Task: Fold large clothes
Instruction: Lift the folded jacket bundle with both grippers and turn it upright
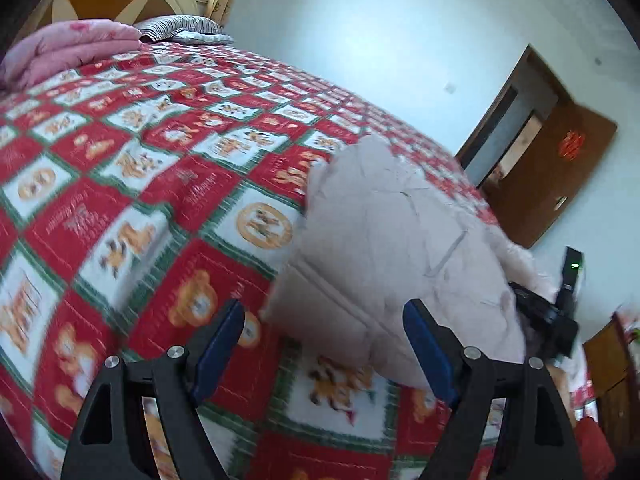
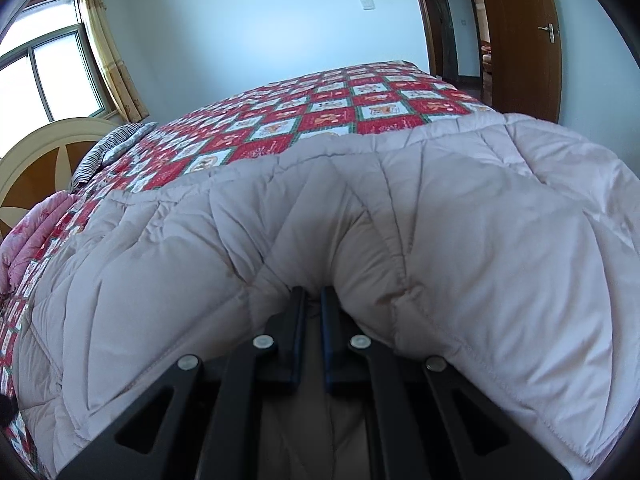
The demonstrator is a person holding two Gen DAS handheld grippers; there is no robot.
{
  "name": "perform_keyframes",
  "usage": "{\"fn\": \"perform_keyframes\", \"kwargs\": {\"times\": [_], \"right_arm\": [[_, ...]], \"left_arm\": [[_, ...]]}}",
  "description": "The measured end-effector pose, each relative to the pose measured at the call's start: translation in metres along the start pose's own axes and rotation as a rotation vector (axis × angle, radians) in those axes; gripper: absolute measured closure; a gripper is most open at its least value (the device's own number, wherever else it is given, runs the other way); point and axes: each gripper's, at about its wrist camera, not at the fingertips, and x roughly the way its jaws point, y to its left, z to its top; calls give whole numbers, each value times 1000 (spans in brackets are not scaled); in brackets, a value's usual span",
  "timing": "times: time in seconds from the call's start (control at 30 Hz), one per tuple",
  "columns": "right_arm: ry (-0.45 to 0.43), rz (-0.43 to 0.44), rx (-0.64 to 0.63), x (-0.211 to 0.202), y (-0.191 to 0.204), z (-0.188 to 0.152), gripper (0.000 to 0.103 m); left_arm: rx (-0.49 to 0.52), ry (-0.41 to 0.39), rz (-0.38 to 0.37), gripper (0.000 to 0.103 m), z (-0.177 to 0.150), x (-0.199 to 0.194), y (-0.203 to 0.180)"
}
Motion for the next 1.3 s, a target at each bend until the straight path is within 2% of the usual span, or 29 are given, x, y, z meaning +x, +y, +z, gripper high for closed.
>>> {"fn": "perform_keyframes", "kwargs": {"times": [0.07, 0.1, 0.13, 0.2, 0.3, 0.4, 0.47, 0.57, 0.63, 0.73, 0.8, 0.87, 0.93, 1.0, 1.1, 1.2, 1.23, 1.27, 1.3], "right_arm": [[3, -22, -15, 0, 5, 0, 96], [10, -40, -30, 0, 8, 1, 96], [25, -54, -45, 0, 10, 4, 95], [58, -86, -74, -11, 18, 10, 95], [-28, 1, -53, -58, 29, 9, 94], [-44, 35, -39, -77, 40, -6, 94], [-27, 79, -4, -69, 43, -21, 94], [20, 53, -2, -37, 42, -41, 95], [23, 49, 4, -30, 40, -43, 95], [32, 40, -5, -29, 42, -43, 95], [32, 40, -5, -29, 41, -43, 95], [34, 30, -12, -29, 44, -43, 95], [32, 16, -24, -30, 48, -44, 95], [32, 18, -26, -31, 47, -46, 95], [39, 55, 4, -29, 39, -46, 95], [48, 86, 30, -27, 35, -46, 95], [50, 91, 35, -27, 34, -47, 95], [52, 99, 44, -26, 33, -47, 95], [54, 105, 53, -27, 32, -47, 95]], "left_arm": [[-1, 34, -83, 21, -3, 12, -12], [3, 44, -103, 10, -2, 19, -18], [10, 37, -97, 6, 0, 27, -23], [-3, -4, -64, 6, 6, 42, -28], [-90, -61, -87, 6, 10, 51, -19], [-124, -93, -78, 5, 0, 44, -11], [-149, -88, -65, 5, -11, 39, -3], [-168, -122, -72, 6, -20, 28, 9], [-165, -144, -37, 6, -18, 21, 10], [-201, -169, -46, 5, -18, 17, 13], [-233, -135, -67, 5, -17, 29, 16], [-214, -133, -42, 5, -9, 41, 8], [-205, -105, -76, 5, 2, 57, 2], [-245, -92, -79, 5, 12, 70, 2], [-324, -107, -94, 5, 25, 87, 4], [-326, -96, -138, 5, 33, 98, -5], [-322, -91, -162, 7, 34, 100, -8], [-314, -85, -201, 26, 36, 103, -13], [-304, -68, -227, 51, 35, 104, -16]]}}
